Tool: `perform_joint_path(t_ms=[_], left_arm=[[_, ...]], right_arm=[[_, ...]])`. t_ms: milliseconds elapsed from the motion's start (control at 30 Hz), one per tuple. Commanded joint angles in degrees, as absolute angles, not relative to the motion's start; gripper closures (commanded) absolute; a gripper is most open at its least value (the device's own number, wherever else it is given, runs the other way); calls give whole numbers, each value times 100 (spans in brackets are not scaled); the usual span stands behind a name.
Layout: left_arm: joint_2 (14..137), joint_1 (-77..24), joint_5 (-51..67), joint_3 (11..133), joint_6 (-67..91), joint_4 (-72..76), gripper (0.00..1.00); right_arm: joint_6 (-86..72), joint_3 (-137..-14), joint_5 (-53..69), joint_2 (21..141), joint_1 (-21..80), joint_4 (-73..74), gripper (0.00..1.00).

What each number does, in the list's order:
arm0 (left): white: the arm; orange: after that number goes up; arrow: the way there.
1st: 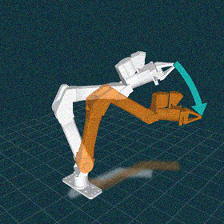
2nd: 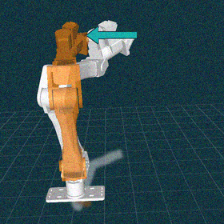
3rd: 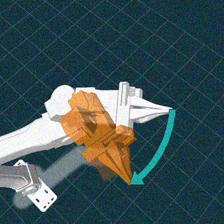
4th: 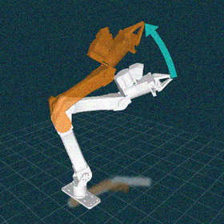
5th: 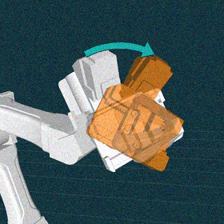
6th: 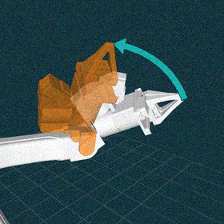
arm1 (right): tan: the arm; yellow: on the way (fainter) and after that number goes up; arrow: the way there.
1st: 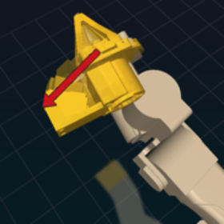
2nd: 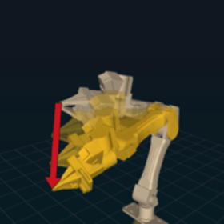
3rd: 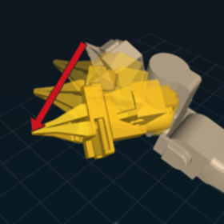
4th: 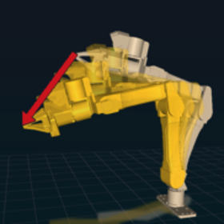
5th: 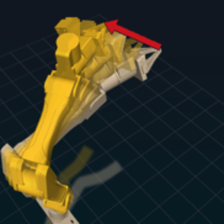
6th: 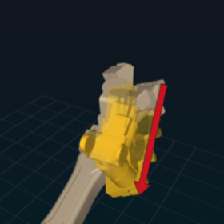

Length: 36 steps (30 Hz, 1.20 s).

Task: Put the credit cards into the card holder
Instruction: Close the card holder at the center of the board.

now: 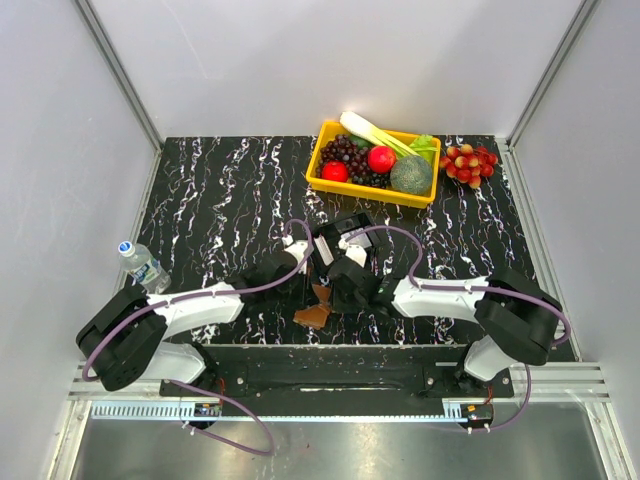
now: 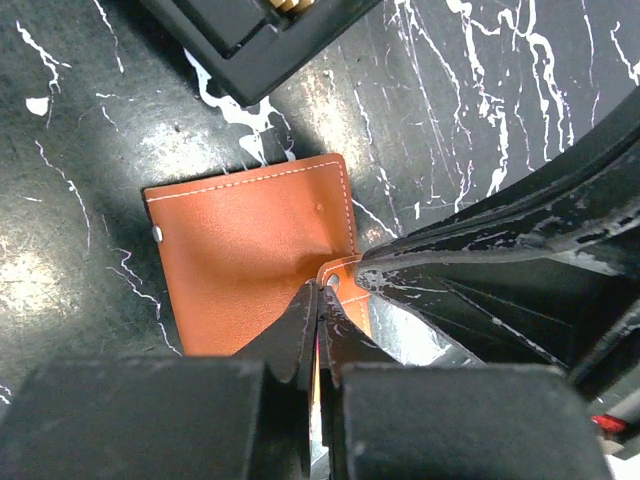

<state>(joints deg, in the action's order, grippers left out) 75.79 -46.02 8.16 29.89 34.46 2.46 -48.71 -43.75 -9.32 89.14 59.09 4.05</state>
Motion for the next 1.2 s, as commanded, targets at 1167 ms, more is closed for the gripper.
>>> perform_joint_path(t_ms=[1167], left_arm=[[8051,-4500,378,3023,3314,378,100]], right_arm=[[-4737,-5036,-1695,8904,6126,747,93]])
